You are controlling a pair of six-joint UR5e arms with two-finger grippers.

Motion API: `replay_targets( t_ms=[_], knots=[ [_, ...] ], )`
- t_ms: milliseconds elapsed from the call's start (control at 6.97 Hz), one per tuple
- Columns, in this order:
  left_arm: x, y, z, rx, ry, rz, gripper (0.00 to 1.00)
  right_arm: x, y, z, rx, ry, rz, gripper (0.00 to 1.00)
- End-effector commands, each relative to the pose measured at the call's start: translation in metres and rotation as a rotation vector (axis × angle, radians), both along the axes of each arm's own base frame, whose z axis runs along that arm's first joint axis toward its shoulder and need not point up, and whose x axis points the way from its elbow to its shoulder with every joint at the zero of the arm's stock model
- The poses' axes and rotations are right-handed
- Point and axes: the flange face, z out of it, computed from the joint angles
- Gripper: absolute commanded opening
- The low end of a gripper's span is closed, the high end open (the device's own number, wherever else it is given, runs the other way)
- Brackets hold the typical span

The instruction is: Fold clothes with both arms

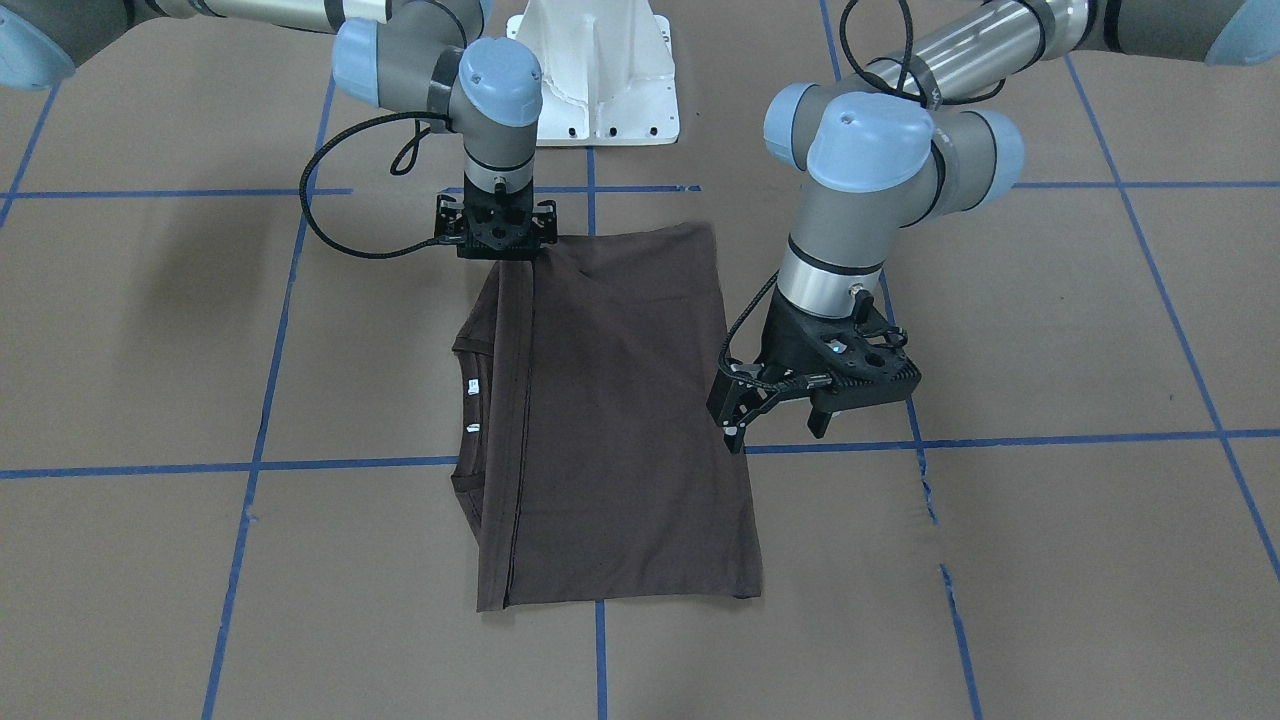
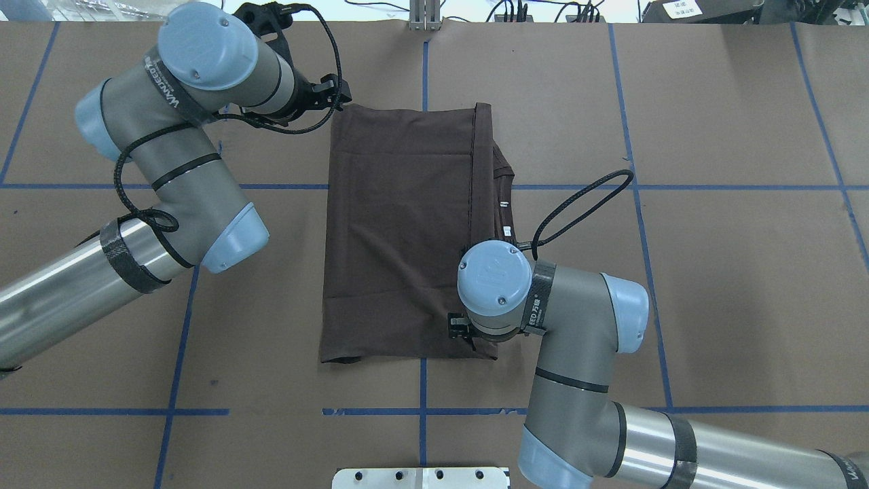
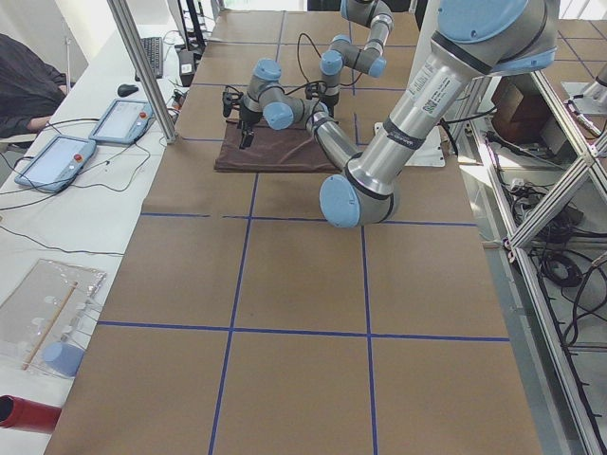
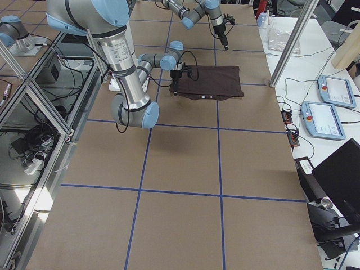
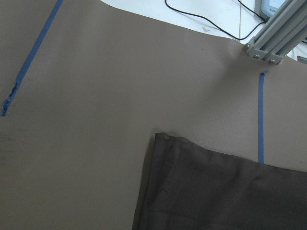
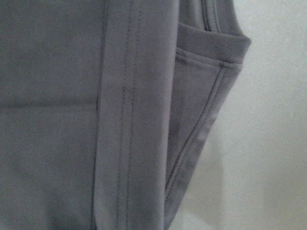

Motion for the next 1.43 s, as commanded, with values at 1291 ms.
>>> replay_targets(
  t_ms=[1291],
  knots=[
    [0.018,0.012,0.002,-0.001,0.003,0.024,1.00,0.059,-0.045,-0.019,0.118,0.004,-0.047,1.00]
  ],
)
